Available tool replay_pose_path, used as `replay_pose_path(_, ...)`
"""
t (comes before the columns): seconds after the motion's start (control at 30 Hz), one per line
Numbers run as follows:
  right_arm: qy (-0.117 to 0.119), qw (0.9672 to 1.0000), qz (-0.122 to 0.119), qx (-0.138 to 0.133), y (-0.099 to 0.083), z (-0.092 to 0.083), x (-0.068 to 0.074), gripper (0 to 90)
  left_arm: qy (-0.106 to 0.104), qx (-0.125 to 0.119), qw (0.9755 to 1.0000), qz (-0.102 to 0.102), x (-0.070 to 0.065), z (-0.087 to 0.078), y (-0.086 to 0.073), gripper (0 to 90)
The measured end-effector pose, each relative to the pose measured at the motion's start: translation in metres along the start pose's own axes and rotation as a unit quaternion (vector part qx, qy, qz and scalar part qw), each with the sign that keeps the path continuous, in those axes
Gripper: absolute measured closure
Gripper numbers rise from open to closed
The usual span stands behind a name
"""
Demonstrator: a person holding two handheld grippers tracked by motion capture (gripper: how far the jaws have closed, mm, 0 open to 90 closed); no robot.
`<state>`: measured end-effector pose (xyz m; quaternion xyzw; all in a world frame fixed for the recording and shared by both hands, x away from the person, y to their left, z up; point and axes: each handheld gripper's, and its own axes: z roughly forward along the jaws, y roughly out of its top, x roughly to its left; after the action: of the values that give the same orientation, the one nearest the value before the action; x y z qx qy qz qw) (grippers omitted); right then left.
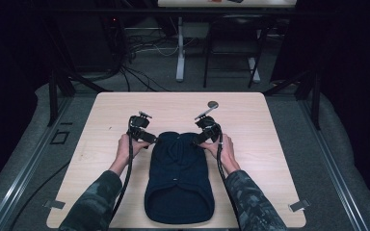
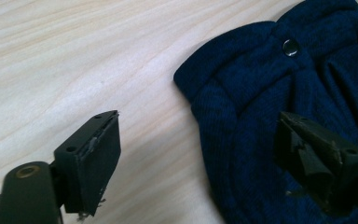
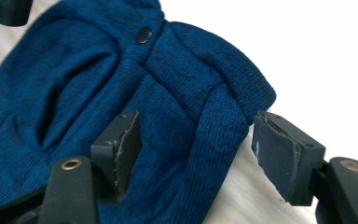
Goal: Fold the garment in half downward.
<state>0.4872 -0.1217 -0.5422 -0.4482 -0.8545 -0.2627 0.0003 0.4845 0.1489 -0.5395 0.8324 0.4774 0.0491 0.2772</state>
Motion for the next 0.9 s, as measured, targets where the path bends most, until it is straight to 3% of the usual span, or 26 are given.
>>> replay_pose_path(0.13, -0.005, 0.9998, 0.014, -0.011, 0.003, 0.002, -0.002, 37.5, -0.001, 0.003, 1.0, 0.005, -0.002, 0.003, 0.002, 23.2)
replay_pose_path(0.2, -0.015, 0.9997, 0.018, -0.008, 0.008, 0.002, -0.003, 41.4, -0.003, 0.005, 1.0, 0.003, -0.002, 0.006, 0.003, 29.5)
replay_pose_path(0.37, -0.014, 0.9993, 0.035, -0.004, 0.01, 0.005, -0.006, 47.2, -0.006, 0.011, 0.9999, 0.003, -0.005, 0.013, 0.003, 39.6)
replay_pose_path(0.4, -0.014, 0.9994, 0.031, 0.007, 0.011, 0.005, -0.007, 47.9, -0.008, 0.01, 0.9999, 0.002, -0.005, 0.014, 0.003, 41.8)
replay_pose_path(0.5, -0.016, 0.9991, 0.039, -0.001, 0.011, 0.007, -0.006, 50.3, -0.009, 0.012, 0.9999, 0.002, -0.006, 0.016, 0.003, 47.9)
replay_pose_path(0.57, -0.019, 0.9993, 0.032, 0.005, 0.011, 0.007, -0.006, 51.2, -0.009, 0.017, 0.9998, 0.002, -0.007, 0.018, 0.003, 53.0)
replay_pose_path(0.63, -0.019, 0.9986, 0.047, -0.011, 0.01, 0.008, -0.004, 56.3, -0.008, 0.023, 0.9997, 0.003, -0.01, 0.021, 0.003, 59.0)
replay_pose_path(0.73, -0.026, 0.9985, 0.049, -0.002, 0.009, 0.008, -0.007, 61.8, -0.007, 0.022, 0.9997, 0.001, -0.01, 0.021, 0.002, 62.6)
replay_pose_path(0.77, -0.022, 0.9979, 0.06, -0.01, 0.008, 0.008, -0.006, 63.1, -0.009, 0.023, 0.9997, -0.001, -0.01, 0.022, 0.001, 63.5)
replay_pose_path(0.9, -0.032, 0.998, 0.053, 0.006, 0.007, 0.009, -0.009, 69.0, -0.013, 0.021, 0.9996, -0.011, -0.01, 0.022, 0.0, 66.8)
